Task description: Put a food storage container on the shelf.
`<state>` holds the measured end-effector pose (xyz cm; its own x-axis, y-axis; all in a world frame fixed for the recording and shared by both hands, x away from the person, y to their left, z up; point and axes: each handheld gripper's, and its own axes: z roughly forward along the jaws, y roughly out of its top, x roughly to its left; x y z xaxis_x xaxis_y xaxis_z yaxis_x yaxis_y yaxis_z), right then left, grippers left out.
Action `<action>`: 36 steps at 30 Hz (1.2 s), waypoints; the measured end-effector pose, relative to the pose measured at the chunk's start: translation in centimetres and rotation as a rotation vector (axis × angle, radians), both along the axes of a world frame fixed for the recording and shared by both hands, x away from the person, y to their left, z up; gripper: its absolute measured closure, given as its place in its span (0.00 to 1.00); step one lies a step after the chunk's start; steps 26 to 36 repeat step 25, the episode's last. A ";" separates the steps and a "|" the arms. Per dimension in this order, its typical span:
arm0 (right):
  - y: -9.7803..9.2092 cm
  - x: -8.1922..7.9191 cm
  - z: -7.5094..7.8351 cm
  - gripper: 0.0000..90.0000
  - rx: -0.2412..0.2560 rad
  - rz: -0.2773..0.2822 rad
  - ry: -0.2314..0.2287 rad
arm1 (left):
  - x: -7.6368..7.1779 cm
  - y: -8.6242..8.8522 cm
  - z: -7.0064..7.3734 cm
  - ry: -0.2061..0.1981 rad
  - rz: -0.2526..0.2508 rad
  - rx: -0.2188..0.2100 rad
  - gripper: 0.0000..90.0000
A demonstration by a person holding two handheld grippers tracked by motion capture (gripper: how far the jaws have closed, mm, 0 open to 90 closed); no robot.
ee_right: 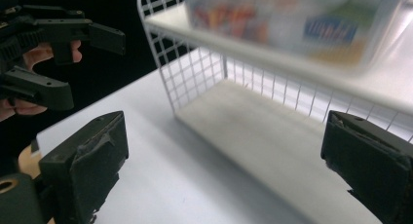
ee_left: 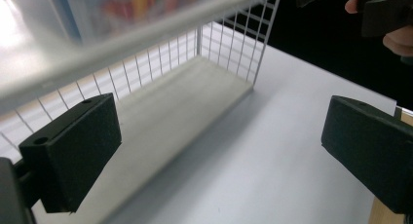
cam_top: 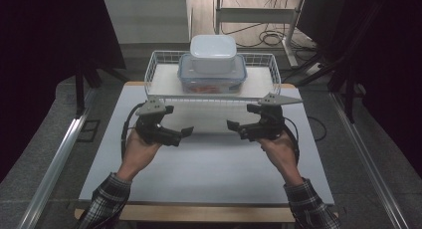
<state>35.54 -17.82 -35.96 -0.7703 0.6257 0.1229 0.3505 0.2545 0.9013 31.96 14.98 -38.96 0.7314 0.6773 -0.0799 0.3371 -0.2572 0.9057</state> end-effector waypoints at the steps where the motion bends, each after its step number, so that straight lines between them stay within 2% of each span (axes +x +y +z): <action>1: -0.3 -0.9 -1.4 0.03 -0.007 0.012 0.007 | -0.6 0.2 -1.1 0.008 0.001 -0.006 0.01; 2: -0.3 -0.9 -1.4 0.03 -0.007 0.012 0.007 | -0.8 0.3 -1.4 0.012 0.003 -0.008 0.01; 3: -0.5 -1.5 -2.5 0.03 -0.021 0.014 0.016 | -1.3 0.5 -2.4 0.018 0.009 -0.006 0.01; 5: -0.6 -1.7 -3.0 0.03 -0.029 0.014 0.021 | -2.0 0.7 -3.7 0.016 0.025 -0.008 0.01; 6: -1.0 -2.3 -4.4 0.03 -0.043 0.007 0.026 | -2.9 0.9 -5.1 0.025 0.029 0.001 0.01; 7: -1.0 -2.3 -4.4 0.03 -0.043 0.007 0.026 | -2.9 0.9 -5.1 0.025 0.029 0.001 0.01; 11: -1.9 -3.3 -7.5 0.03 -0.041 0.004 0.064 | -4.5 0.9 -7.8 0.016 0.044 0.038 0.01; 12: -2.0 -3.5 -8.0 0.03 -0.037 0.006 0.071 | -5.0 0.8 -8.5 0.017 0.040 0.058 0.01; 13: -2.4 -3.9 -9.5 0.03 -0.046 0.000 0.086 | -5.5 0.7 -9.6 0.018 0.049 0.092 0.00; 14: -2.4 -3.9 -9.5 0.03 -0.046 0.000 0.086 | -5.5 0.7 -9.6 0.018 0.049 0.092 0.00; 16: -3.0 -4.5 -11.3 0.03 -0.059 -0.011 0.104 | -6.0 0.8 -11.0 0.028 0.054 0.113 0.00; 17: -3.1 -4.7 -11.7 0.03 -0.061 -0.014 0.114 | -6.1 0.8 -11.4 0.037 0.055 0.126 0.00; 21: -3.4 -5.1 -12.9 0.03 -0.091 -0.022 0.139 | -6.3 0.8 -13.5 0.104 0.071 0.202 0.00; 22: -3.5 -5.1 -13.6 0.03 -0.113 -0.025 0.164 | -6.3 0.8 -13.7 0.101 0.074 0.236 0.00; 24: -3.5 -5.1 -13.8 0.03 -0.124 -0.025 0.164 | -6.2 0.7 -13.7 0.096 0.072 0.244 0.00; 36: -3.5 -5.1 -13.9 0.03 -0.131 -0.028 0.166 | -6.2 0.7 -13.7 0.094 0.069 0.242 0.00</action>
